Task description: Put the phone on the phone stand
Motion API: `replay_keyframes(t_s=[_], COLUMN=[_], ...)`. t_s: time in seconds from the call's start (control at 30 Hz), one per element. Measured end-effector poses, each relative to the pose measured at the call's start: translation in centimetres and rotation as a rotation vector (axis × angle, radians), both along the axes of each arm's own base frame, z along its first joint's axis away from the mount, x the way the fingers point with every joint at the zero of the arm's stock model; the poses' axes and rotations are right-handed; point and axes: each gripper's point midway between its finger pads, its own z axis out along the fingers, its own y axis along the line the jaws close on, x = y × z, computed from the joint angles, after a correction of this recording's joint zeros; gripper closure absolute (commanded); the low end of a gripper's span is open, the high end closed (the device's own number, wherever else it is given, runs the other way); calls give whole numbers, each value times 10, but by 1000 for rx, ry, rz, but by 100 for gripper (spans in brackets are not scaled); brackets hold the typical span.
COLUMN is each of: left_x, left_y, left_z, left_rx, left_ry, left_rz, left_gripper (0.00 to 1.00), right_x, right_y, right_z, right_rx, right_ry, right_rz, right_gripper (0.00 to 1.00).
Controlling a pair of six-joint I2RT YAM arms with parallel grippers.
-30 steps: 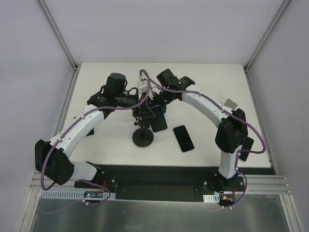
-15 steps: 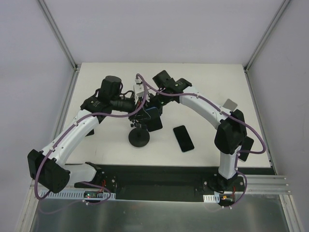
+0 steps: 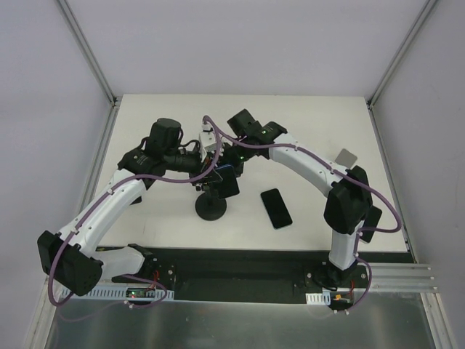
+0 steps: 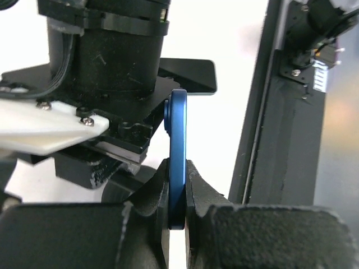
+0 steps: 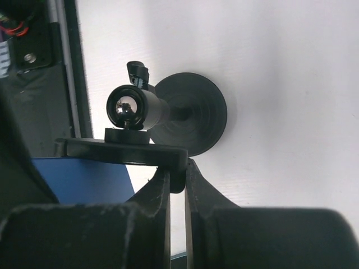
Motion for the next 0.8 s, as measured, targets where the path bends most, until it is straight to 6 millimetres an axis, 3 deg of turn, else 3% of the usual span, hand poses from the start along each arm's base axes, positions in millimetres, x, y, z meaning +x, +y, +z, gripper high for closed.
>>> replay_keyframes(t_s=[0.43, 0.8], left_x=[17, 31], left_y=[33, 43], left_z=[-6, -23], left_rx=[129, 227], left_ry=[-90, -54], left_rz=[322, 502], left_gripper=[100, 100], right_x=[37, 35], right_y=[-6, -11], right_z=[-4, -2], right_rx=[49, 66], right_ry=[-124, -199], right_rz=[-545, -857], right_gripper=[100, 100])
